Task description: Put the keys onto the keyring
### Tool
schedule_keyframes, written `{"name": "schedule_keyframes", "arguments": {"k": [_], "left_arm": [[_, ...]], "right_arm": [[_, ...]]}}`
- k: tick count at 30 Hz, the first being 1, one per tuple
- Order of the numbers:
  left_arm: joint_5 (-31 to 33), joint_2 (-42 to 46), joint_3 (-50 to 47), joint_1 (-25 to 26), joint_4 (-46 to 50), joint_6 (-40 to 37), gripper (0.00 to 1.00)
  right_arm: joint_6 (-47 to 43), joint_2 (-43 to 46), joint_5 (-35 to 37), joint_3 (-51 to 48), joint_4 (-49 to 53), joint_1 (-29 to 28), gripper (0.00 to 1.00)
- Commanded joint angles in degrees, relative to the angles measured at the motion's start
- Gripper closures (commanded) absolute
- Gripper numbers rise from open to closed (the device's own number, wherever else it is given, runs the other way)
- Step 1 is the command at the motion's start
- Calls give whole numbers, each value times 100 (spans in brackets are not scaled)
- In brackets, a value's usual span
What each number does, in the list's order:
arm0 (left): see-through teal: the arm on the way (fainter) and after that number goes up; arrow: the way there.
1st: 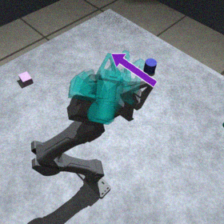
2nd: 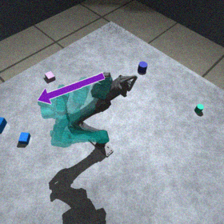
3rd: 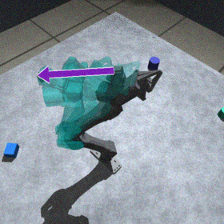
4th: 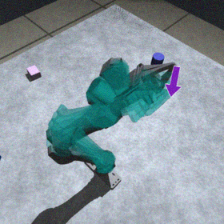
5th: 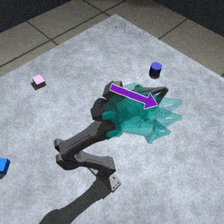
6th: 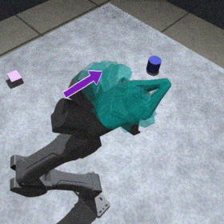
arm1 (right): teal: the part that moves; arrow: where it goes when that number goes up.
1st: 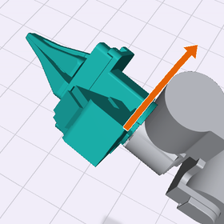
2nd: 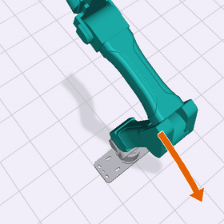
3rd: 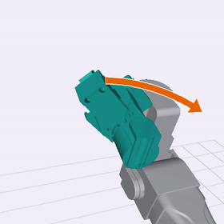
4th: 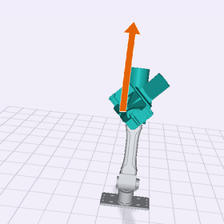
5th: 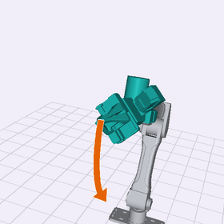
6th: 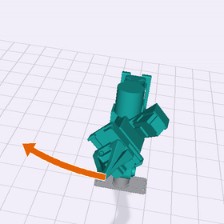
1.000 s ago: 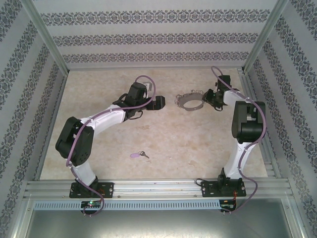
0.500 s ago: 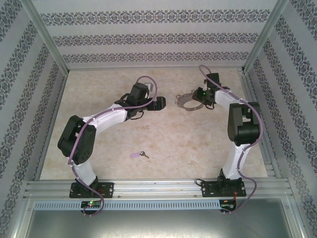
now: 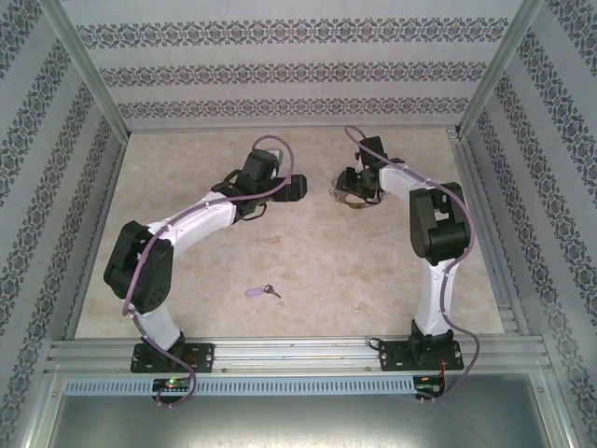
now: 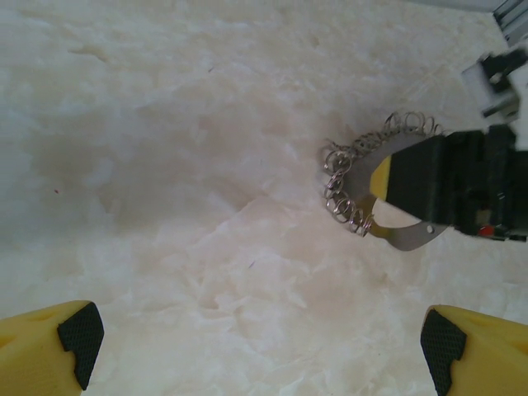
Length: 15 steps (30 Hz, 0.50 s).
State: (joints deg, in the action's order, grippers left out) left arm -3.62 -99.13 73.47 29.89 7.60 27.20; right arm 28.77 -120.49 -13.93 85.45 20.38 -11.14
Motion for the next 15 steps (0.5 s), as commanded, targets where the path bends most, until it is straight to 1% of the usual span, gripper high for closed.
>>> {"name": "schedule_keyframes", "arguments": {"k": [1,15], "left_arm": [[177,345,-33,-68,161,-150,0],[192,757,-219,-78,88,-145,0]], "right_arm": [[102,-21,85,-18,108,-79,56],[274,-104,150,-237,176,-336,53]]}}
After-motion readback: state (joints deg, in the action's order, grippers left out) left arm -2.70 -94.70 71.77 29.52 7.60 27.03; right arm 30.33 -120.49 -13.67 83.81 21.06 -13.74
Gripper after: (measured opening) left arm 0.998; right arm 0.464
